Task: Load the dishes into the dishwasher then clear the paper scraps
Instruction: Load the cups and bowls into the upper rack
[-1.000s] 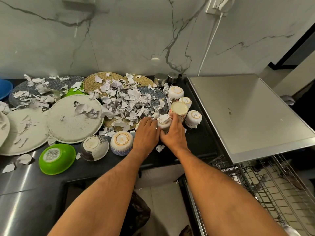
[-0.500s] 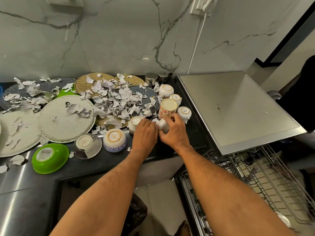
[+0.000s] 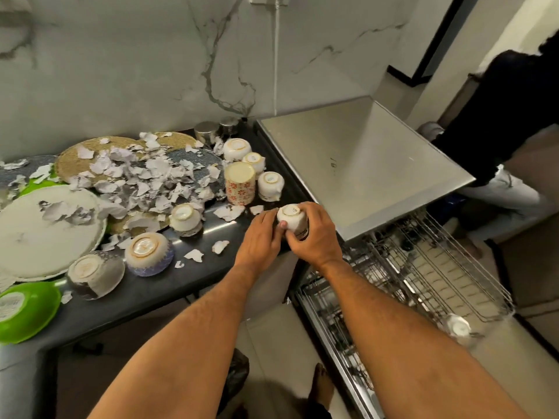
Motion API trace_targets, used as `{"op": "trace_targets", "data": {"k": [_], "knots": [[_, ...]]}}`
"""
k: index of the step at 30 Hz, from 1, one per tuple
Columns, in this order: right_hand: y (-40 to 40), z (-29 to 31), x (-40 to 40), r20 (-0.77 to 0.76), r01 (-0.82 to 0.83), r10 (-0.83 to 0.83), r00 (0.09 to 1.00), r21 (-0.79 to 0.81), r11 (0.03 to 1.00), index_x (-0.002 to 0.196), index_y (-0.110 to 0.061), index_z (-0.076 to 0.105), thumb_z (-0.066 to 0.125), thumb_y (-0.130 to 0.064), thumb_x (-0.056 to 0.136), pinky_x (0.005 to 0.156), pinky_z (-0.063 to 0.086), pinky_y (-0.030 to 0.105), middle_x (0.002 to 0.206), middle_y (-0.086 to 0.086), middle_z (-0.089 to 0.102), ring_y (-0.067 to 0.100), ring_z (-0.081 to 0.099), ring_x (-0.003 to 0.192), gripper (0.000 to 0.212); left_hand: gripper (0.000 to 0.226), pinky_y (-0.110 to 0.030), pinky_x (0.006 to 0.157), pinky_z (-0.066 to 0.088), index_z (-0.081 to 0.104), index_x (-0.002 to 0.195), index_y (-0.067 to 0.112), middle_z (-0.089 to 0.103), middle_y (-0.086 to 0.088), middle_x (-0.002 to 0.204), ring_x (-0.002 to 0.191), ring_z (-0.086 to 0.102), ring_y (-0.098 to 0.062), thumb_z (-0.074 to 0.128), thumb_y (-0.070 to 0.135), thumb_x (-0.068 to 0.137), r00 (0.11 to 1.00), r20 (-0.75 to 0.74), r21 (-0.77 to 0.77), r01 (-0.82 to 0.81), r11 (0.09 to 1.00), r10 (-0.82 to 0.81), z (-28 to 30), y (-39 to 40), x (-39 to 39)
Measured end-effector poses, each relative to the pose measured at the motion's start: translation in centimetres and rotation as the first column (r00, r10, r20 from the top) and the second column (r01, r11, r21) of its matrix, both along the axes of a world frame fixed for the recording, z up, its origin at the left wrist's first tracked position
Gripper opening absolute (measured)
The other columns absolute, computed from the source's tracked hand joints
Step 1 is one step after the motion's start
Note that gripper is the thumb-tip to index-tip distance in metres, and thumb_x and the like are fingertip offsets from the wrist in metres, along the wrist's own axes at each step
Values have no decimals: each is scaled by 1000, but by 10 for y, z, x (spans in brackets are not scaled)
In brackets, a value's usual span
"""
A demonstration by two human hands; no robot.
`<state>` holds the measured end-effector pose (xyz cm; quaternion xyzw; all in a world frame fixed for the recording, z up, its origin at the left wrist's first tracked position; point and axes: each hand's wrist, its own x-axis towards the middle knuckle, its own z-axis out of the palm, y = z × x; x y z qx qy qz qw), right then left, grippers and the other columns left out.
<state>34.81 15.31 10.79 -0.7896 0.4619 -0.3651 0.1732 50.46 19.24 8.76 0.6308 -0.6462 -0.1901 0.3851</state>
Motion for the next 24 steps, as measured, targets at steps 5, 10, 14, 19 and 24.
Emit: {"op": "trace_targets", "data": {"k": [5, 10, 14, 19, 24], "knots": [[6, -11, -93, -52, 94, -93, 994, 10, 996, 130, -5, 51, 76, -27, 75, 93, 51, 26, 121, 9, 53, 20, 54, 109, 64, 45, -33, 108, 41, 48, 140, 9, 56, -6, 133, 121, 52, -17, 55, 31, 102, 979, 26, -26, 204, 979, -204, 1, -15, -82], [13, -34, -187, -120, 208, -203, 972, 39, 977, 137, 0, 49, 72, -30, 76, 100, 52, 32, 129, 15, 46, 27, 53, 117, 72, 52, -37, 111, 40, 43, 144, 4, 50, -11, 137, 125, 50, -23, 58, 28, 100, 928, 76, 43, 363, 931, -365, -17, -29, -174], [18, -62, -256, -181, 317, -296, 938, 98, 943, 137, 3, 50, 69, -33, 76, 98, 54, 42, 129, 19, 46, 34, 54, 116, 73, 57, -37, 110, 41, 38, 149, 6, 44, -8, 142, 129, 46, -22, 58, 24, 100, 883, 88, 143, 448, 883, -462, -43, -40, -248], [26, -109, -330, -226, 445, -398, 889, 223, 867, 140, -1, 49, 75, -26, 75, 97, 53, 41, 131, 14, 43, 31, 53, 115, 74, 61, -38, 108, 44, 35, 150, 13, 40, -3, 144, 127, 50, -22, 61, 17, 96, 834, 74, 326, 498, 803, -547, -83, -52, -335], [32, -163, -389, -312, 572, -484, 818, 352, 741, 148, -5, 42, 86, -13, 74, 101, 51, 37, 136, 9, 38, 27, 49, 123, 85, 59, -39, 102, 48, 39, 146, 19, 43, 0, 141, 122, 55, -24, 62, 10, 92, 782, 63, 470, 524, 710, -620, -125, -61, -409]]}}
